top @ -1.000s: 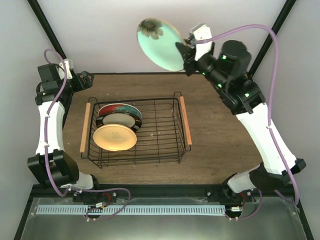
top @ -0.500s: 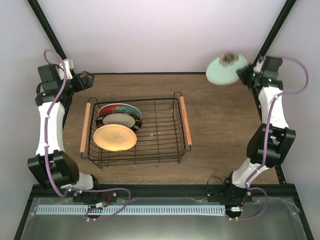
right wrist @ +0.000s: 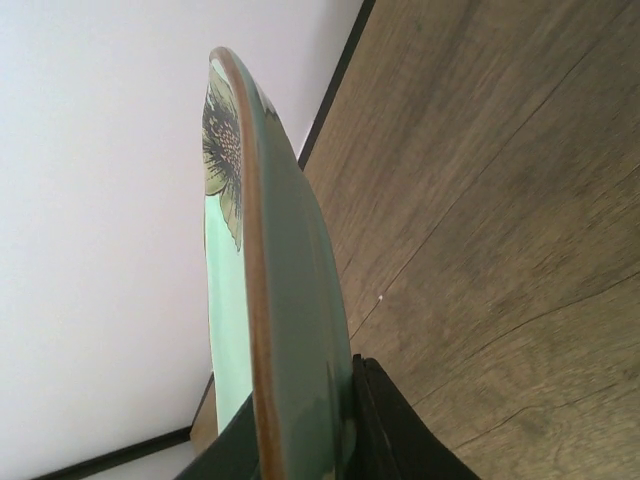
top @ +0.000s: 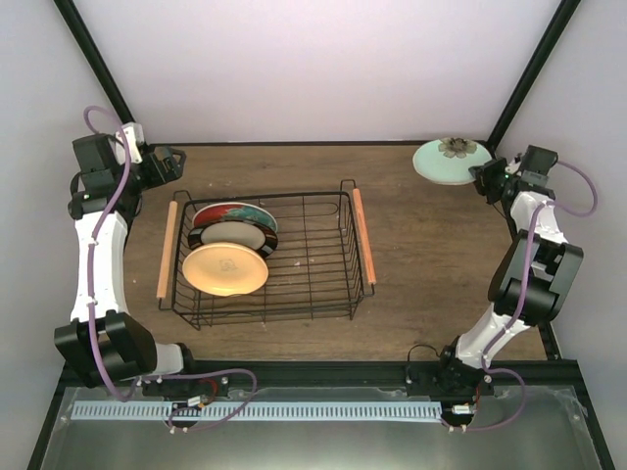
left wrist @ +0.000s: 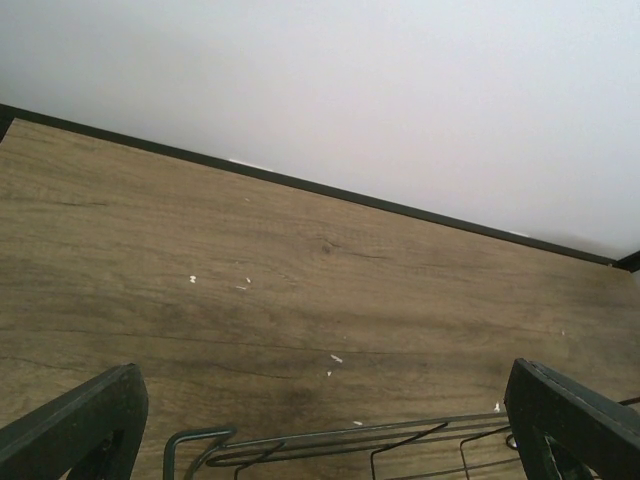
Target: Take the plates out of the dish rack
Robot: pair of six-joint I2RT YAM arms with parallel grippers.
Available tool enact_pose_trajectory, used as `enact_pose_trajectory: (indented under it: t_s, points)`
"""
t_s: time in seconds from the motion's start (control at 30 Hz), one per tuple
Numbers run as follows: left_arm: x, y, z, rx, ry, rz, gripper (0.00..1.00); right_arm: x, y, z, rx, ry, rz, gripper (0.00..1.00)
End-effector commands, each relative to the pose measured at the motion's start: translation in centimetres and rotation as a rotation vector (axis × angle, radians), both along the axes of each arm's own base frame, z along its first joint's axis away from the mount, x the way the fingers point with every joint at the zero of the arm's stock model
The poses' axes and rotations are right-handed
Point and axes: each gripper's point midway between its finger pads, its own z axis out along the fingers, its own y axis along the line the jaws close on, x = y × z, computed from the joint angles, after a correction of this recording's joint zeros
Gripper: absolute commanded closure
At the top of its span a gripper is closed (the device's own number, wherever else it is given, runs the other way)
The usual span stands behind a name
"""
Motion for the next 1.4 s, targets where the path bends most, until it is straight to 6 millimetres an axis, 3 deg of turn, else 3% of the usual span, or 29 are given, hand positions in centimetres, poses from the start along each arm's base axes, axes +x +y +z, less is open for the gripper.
enact_pose_trajectory:
  t_s: [0.0, 0.3, 0.63, 0.87, 1.1, 1.37]
  points:
    - [-0.6, -0.1, 0.8, 0.002, -0.028, 0.002, 0.00, 1.8, -1.9, 2.7, -0.019, -0.129, -0.033, 0.99]
    - [-1.1, -0.1, 0.5, 0.001, -0.024, 0.005, 0.00, 2.9, -2.1, -2.2, -0.008, -0.026, 0.008, 0.99]
    - [-1.2, -0.3, 0.2, -0.007, -0.018, 0.002, 0.00, 3.4, -2.7, -5.2, -0.017, 0.051, 0.006, 0.97]
    - [-1.3, -0.3, 0.2, -0.009, -0.015, 0.000, 0.00, 3.1, -2.8, -7.1, -0.016, 0.106, 0.013, 0.74]
    - [-1.5, -0.4, 0.3, -0.009, -0.016, -0.002, 0.00, 3.2, -2.7, -8.2, -0.020, 0.137, 0.036, 0.66]
    - [-1.6, -0.5, 0.2, -0.012, -0.012, -0.005, 0.00, 2.8, -2.3, -10.2, -0.044, 0.220, 0.068, 0.51]
